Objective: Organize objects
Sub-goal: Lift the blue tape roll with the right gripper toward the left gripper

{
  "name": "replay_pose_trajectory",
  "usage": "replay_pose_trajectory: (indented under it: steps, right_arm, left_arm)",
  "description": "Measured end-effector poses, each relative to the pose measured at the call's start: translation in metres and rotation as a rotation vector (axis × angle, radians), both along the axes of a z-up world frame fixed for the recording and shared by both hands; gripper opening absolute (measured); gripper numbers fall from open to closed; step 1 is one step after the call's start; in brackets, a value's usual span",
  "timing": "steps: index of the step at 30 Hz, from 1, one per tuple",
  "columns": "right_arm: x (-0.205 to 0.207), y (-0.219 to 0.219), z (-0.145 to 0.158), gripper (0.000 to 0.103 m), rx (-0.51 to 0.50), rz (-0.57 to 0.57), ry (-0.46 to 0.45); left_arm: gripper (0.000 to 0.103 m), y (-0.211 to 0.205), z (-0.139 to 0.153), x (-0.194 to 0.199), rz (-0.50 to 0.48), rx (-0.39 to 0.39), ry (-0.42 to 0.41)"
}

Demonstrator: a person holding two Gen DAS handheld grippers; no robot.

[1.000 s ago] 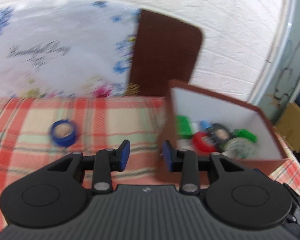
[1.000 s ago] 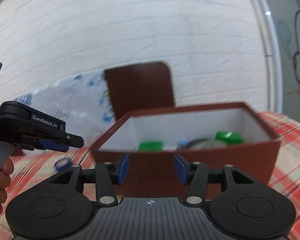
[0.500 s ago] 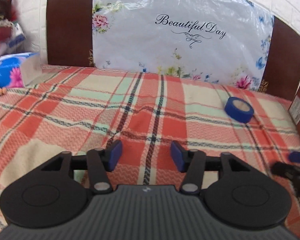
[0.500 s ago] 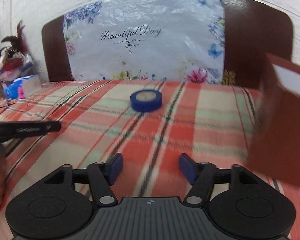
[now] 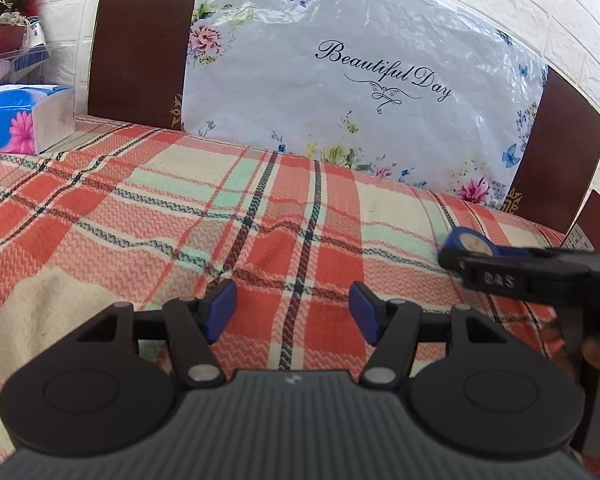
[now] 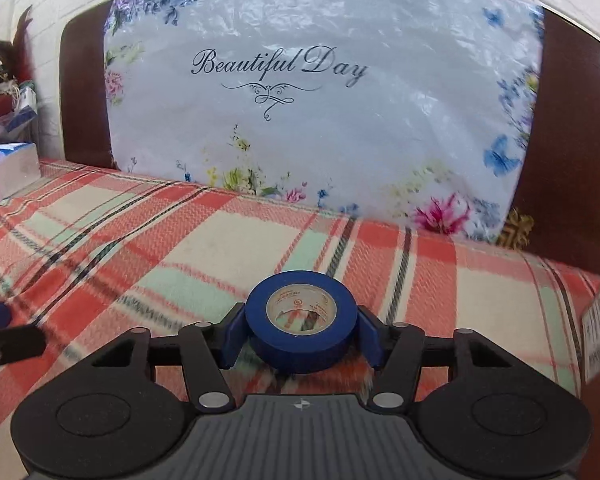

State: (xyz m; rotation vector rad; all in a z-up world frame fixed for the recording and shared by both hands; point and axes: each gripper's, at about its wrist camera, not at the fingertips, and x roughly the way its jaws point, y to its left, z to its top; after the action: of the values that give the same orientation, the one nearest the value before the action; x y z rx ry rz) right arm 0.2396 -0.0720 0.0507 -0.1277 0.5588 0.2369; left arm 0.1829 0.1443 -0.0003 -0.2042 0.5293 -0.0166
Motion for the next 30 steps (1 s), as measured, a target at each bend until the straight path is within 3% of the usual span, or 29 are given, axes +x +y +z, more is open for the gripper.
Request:
replay_pose_trajectory:
  steps: [11,16,18,23,27,30]
  right_arm:
    - [-0.158,-0.064,-0.003,0.056,-0.009,-0.042,0.039]
    - [-0.222,-0.103,-0.003,0.055,-0.022,-0.170,0.030]
    - [-0.239,-0.126,-0.004,0.055,-0.012,-0.267,0.026]
    - [-0.253,-0.165,-0.004,0.055,0.024,-0.456,0.027]
    - [-0.248,-0.160,-0.009,0.056,-0.006,-0.459,0.017]
    - [-0.247,-0.160,-0.011,0.061,-0.011,-0.441,0.017]
  left_arm:
    - [0.074,-0.014,0.001,0.005,-0.027,0.087,0.030]
    - [0.074,-0.034,0.008,0.004,-0.017,0.206,0.096]
    - [0.066,-0.044,0.014,-0.005,-0.035,0.175,0.139]
    - [0.056,-0.105,0.026,-0.043,-0.242,0.103,0.199]
    - [0.055,-0.163,0.029,-0.066,-0.398,0.083,0.246]
    - [0.055,-0.187,0.030,-0.074,-0.477,0.011,0.325]
